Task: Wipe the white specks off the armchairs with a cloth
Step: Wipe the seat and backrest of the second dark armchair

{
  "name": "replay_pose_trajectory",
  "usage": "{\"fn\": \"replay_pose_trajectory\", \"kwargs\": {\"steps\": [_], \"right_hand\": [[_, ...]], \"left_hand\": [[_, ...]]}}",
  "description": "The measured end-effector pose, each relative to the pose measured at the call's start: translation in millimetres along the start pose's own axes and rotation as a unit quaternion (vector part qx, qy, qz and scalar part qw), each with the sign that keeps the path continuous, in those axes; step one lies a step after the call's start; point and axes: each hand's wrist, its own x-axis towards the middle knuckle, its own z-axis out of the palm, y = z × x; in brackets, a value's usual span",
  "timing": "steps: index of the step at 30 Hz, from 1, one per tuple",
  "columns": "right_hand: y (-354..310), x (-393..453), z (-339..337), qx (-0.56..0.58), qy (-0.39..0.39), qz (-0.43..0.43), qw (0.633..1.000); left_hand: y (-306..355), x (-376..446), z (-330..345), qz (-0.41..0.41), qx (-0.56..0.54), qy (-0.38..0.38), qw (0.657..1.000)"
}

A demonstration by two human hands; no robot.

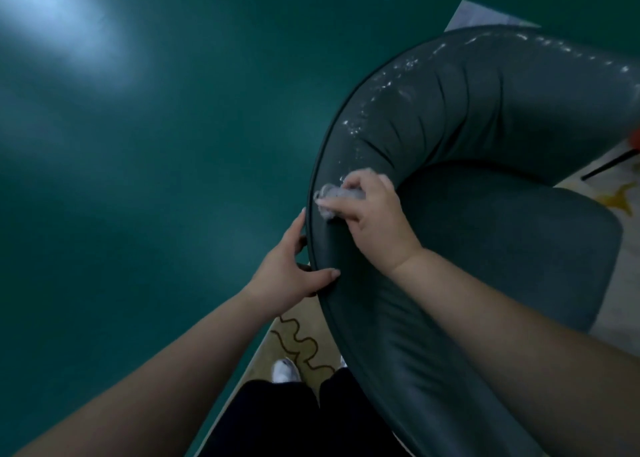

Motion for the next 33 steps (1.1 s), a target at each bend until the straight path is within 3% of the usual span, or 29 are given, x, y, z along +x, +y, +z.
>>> {"fn": "replay_pose_trajectory", "kwargs": {"steps": [7,16,22,28,33], "right_hand": [[-6,-47,14,0.029,0.032,0.024,0.999],[-3,19,18,-0.001,0.089,0.086,0.992],[-16,-4,14,-0.024,0.063,0.132,0.989],[-22,-10,21,0.010,0.169,0.136,0.976],[-17,-4,22,0.020,0.146,0.170,0.974]], "left_hand": [[13,22,-18,0.022,0.005,-0.026,0.999],[33,68,-52,0.063,0.095,-0.122,0.986],[41,86,-64,0.086,0.136,-0.181,0.970],[36,89,-66,0.097,0.121,-0.194,0.969],[36,89,-64,0.098,0.106,-0.196,0.970]]}}
